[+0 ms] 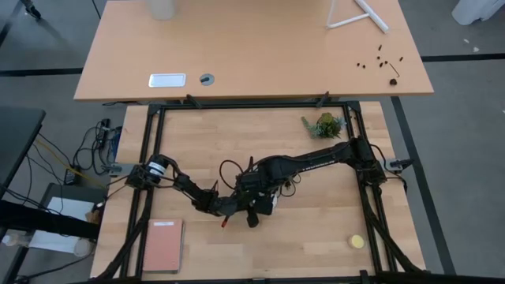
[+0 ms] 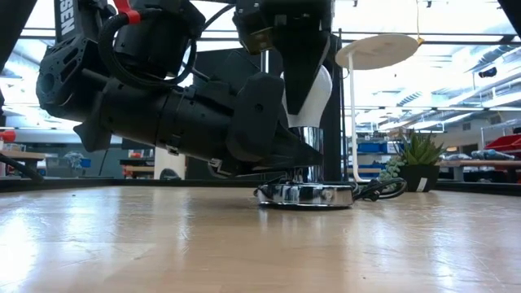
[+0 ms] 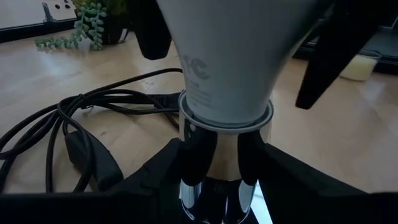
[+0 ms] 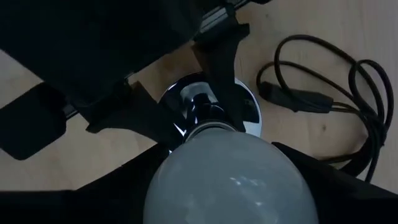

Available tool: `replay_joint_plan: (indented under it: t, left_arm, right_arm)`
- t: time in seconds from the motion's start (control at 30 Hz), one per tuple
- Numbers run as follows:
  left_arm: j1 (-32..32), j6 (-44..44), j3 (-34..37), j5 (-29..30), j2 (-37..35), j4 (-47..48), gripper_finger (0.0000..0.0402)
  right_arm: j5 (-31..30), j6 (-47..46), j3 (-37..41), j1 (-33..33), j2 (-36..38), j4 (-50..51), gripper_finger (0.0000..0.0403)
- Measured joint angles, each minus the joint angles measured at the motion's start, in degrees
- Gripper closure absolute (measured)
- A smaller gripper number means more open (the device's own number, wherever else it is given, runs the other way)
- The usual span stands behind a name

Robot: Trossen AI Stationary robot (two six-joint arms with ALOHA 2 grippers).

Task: Screw lightbulb
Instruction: Insert the lightbulb into the silver lamp

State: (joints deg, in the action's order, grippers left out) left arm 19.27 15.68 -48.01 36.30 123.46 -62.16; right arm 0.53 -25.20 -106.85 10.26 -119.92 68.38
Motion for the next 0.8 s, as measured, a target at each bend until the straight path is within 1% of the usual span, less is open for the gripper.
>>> replay_joint_plan:
  t: [0.13,0.2,0.37,0.57,0.63,0.8]
  left_arm:
    - [0.0,0.2,0.02,0.2,0.0,-0.01,0.0218]
    - [0.0,0.23,0.02,0.38,0.0,-0.03,0.0218]
    - [-0.09,0.23,0.02,0.86,0.0,-0.03,0.0218]
    - [-0.15,0.28,0.02,0.84,0.0,-0.05,0.0218]
    - [-0.15,0.28,0.02,0.82,0.0,-0.05,0.0218]
    - [-0.15,0.25,0.02,0.63,0.0,-0.04,0.0218]
  right_arm:
    - [-0.08,5.65,0.02,0.0,0.0,-0.43,0.0112]
    - [0.1,11.58,0.02,0.0,0.0,-0.69,0.01]
    - [0.2,30.58,0.04,0.03,0.0,-1.15,0.006]
    - [0.42,43.19,0.04,0.11,0.0,-1.09,0.0011]
    - [0.42,47.96,0.04,0.17,0.0,-1.12,0.0006]
    - [0.38,63.12,0.04,0.17,0.0,-1.62,0.0017]
